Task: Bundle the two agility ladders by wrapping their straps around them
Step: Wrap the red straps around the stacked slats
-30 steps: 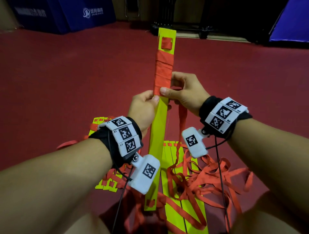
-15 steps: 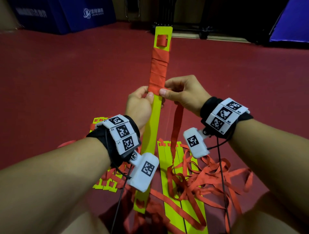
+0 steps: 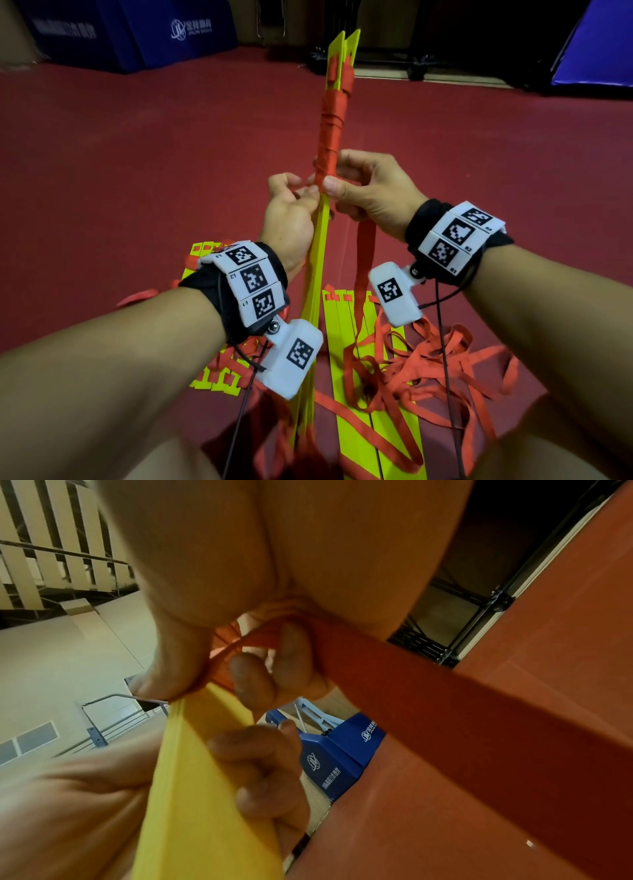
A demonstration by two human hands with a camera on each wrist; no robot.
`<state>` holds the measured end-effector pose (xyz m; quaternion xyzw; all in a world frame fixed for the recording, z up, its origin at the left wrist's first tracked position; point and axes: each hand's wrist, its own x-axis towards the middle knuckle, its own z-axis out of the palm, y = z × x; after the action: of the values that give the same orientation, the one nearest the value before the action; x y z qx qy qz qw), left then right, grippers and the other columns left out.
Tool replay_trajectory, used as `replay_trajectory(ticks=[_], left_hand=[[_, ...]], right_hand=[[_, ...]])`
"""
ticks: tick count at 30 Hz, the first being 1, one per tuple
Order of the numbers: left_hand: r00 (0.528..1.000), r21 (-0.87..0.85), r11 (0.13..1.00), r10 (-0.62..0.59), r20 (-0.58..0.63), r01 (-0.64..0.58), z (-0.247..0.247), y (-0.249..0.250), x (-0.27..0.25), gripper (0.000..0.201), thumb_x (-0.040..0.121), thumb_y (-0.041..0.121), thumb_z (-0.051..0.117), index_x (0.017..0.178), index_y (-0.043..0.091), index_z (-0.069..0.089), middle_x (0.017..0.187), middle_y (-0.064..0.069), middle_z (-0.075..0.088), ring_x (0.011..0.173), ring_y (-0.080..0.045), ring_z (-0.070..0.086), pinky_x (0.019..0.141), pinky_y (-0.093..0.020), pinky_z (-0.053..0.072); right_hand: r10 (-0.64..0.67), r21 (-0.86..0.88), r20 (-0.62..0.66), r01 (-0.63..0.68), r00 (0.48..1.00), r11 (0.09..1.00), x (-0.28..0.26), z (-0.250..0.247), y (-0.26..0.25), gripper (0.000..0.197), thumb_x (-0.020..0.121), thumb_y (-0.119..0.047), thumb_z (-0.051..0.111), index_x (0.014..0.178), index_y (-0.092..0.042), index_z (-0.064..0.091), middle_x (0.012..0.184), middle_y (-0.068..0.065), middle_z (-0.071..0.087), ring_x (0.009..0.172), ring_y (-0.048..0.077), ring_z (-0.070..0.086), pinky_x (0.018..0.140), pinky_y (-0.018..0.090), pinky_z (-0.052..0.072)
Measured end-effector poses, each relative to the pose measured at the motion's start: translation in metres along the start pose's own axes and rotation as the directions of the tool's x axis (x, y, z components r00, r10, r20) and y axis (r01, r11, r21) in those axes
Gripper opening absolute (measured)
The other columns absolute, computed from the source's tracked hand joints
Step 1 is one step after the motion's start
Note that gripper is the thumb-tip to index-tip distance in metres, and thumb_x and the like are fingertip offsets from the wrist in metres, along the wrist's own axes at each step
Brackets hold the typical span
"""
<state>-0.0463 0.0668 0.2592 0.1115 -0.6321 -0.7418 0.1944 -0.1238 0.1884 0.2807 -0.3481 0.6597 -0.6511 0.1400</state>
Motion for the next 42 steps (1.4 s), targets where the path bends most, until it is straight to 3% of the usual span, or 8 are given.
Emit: replay_trajectory(ticks=[5, 12, 16, 20, 25, 29, 36, 42], left_hand=[[0.994, -0.044, 0.995, -0.085, 0.075, 0.088, 0.003, 0.006, -0.005, 0.017, 0.104, 0.007, 0.040, 0.109, 0.007, 0.057, 0.076, -0.011, 0.059, 0.069, -0.024, 0.059, 0.047, -0.029, 0.049], [0.990, -0.049, 0.996, -0.062, 0.123, 0.068, 0.001, 0.006, -0.008, 0.027, 0.105, 0.011, 0.041, 0.118, -0.001, 0.062, 0.094, -0.017, 0.068, 0.086, -0.034, 0.071, 0.072, -0.039, 0.049], [0.987, 0.067, 0.998, 0.003, 0.163, -0.014, 0.001, 0.000, -0.009, 0.015, 0.106, 0.020, 0.049, 0.110, 0.029, 0.060, 0.100, -0.014, 0.067, 0.085, -0.033, 0.070, 0.057, -0.028, 0.050], [0.989, 0.209, 0.972, 0.081, 0.120, -0.105, 0.001, -0.009, -0.007, 0.019, 0.092, 0.039, 0.051, 0.102, 0.054, 0.060, 0.094, -0.012, 0.075, 0.081, -0.035, 0.074, 0.079, -0.056, 0.056], [0.988, 0.125, 0.983, 0.120, 0.097, -0.131, -0.002, -0.004, -0.001, 0.020, 0.107, 0.017, 0.047, 0.106, 0.033, 0.060, 0.102, -0.030, 0.068, 0.078, -0.036, 0.068, 0.050, -0.030, 0.052], [0.988, 0.096, 0.986, 0.132, 0.075, -0.139, -0.004, -0.005, 0.002, 0.022, 0.107, 0.013, 0.047, 0.107, 0.027, 0.063, 0.092, -0.021, 0.068, 0.066, -0.027, 0.069, 0.067, -0.041, 0.060], [0.993, 0.063, 0.992, 0.112, 0.023, -0.113, -0.007, -0.001, 0.006, 0.023, 0.109, 0.014, 0.043, 0.118, 0.021, 0.063, 0.098, -0.021, 0.071, 0.069, -0.026, 0.069, 0.054, -0.031, 0.055], [0.998, 0.053, 0.996, 0.066, 0.011, -0.067, -0.008, 0.002, 0.005, 0.028, 0.111, 0.017, 0.036, 0.128, 0.013, 0.058, 0.078, -0.006, 0.069, 0.049, -0.015, 0.061, 0.046, -0.022, 0.045]], right_hand=[[-0.021, -0.061, -0.087, 0.016, 0.996, 0.998, 0.001, 0.003, 0.001, 0.021, 0.082, -0.017, 0.078, 0.090, -0.010, 0.060, 0.068, -0.009, 0.062, 0.046, 0.005, 0.047, 0.044, 0.022, 0.034], [-0.111, -0.215, -0.218, 0.064, 0.970, 0.975, 0.006, 0.003, 0.002, 0.021, 0.079, -0.017, 0.084, 0.083, -0.015, 0.064, 0.077, -0.008, 0.066, 0.072, 0.000, 0.062, 0.068, 0.018, 0.049], [-0.110, -0.234, -0.321, 0.034, 0.941, 0.972, 0.009, 0.000, 0.003, 0.029, 0.077, -0.025, 0.086, 0.089, -0.009, 0.066, 0.080, -0.002, 0.068, 0.073, 0.005, 0.062, 0.069, 0.024, 0.052], [-0.103, -0.326, -0.294, 0.002, 0.950, 0.945, 0.010, -0.001, 0.003, 0.034, 0.076, -0.034, 0.087, 0.090, -0.009, 0.068, 0.083, -0.002, 0.071, 0.078, 0.008, 0.064, 0.076, 0.032, 0.055], [-0.157, -0.341, -0.230, 0.071, 0.961, 0.937, 0.012, -0.002, 0.003, 0.019, 0.087, -0.023, 0.078, 0.096, -0.009, 0.069, 0.085, 0.009, 0.069, 0.073, 0.007, 0.059, 0.066, 0.025, 0.048], [-0.142, -0.322, -0.170, 0.081, 0.975, 0.943, 0.010, -0.006, 0.004, 0.002, 0.093, -0.012, 0.069, 0.095, -0.013, 0.069, 0.074, -0.005, 0.066, 0.062, 0.001, 0.055, 0.059, 0.013, 0.041], [-0.107, -0.289, -0.125, 0.067, 0.986, 0.955, 0.008, -0.006, 0.009, 0.023, 0.097, -0.018, 0.062, 0.077, -0.008, 0.068, 0.060, -0.008, 0.057, 0.057, 0.005, 0.043, 0.056, 0.019, 0.035], [-0.116, -0.204, -0.085, 0.096, 0.990, 0.974, 0.008, -0.004, 0.007, 0.014, 0.089, -0.015, 0.060, 0.093, -0.010, 0.073, 0.063, -0.011, 0.065, 0.057, 0.005, 0.042, 0.055, 0.018, 0.034]])
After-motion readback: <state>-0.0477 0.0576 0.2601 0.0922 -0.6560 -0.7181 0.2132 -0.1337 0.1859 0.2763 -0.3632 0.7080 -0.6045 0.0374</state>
